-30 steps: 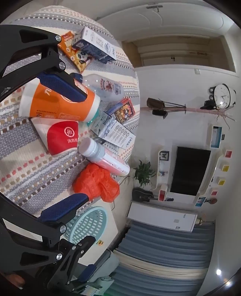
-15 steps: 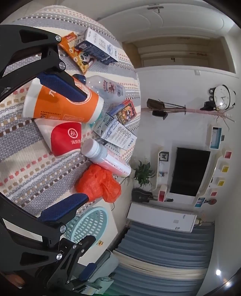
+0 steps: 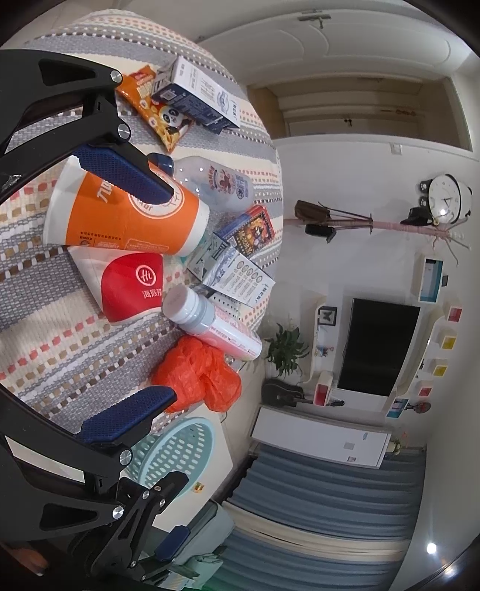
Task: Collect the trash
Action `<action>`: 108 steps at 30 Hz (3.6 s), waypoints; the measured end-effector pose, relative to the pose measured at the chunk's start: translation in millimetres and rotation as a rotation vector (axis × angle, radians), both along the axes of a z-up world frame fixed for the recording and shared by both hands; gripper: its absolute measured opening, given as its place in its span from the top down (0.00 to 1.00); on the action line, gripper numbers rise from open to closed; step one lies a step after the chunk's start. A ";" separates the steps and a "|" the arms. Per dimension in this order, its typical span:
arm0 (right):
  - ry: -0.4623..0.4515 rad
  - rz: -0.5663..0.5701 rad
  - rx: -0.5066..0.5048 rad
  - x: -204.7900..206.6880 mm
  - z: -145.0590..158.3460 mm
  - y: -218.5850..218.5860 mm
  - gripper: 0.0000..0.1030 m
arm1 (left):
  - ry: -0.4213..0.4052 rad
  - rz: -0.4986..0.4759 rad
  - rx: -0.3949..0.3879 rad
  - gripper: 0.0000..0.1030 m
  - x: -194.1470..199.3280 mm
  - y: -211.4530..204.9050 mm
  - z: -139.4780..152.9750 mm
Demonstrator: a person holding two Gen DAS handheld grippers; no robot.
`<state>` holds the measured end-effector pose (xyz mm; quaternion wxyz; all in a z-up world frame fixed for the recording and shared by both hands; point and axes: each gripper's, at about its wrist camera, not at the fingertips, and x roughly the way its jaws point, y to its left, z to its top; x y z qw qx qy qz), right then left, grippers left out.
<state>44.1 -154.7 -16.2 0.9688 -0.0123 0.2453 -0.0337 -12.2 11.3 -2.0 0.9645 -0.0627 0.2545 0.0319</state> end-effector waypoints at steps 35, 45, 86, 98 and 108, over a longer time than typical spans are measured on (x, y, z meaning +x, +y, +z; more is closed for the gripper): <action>0.002 0.007 0.011 -1.9 1.1 4.0 0.14 | 0.000 0.004 -0.002 0.07 -1.3 3.8 -1.2; -0.007 0.024 0.004 0.9 0.6 9.0 0.24 | -0.020 0.050 0.002 0.07 -17.3 44.3 3.6; 0.308 0.380 0.214 122.4 -51.8 60.2 0.41 | 0.211 -0.141 -0.298 0.20 18.1 97.3 -59.4; 0.206 0.381 0.220 94.3 -18.8 42.0 0.71 | 0.116 -0.155 -0.266 0.23 7.4 81.7 -22.3; 0.084 0.286 0.197 93.8 21.1 -15.3 0.71 | 0.053 -0.235 -0.197 0.23 46.2 34.0 33.0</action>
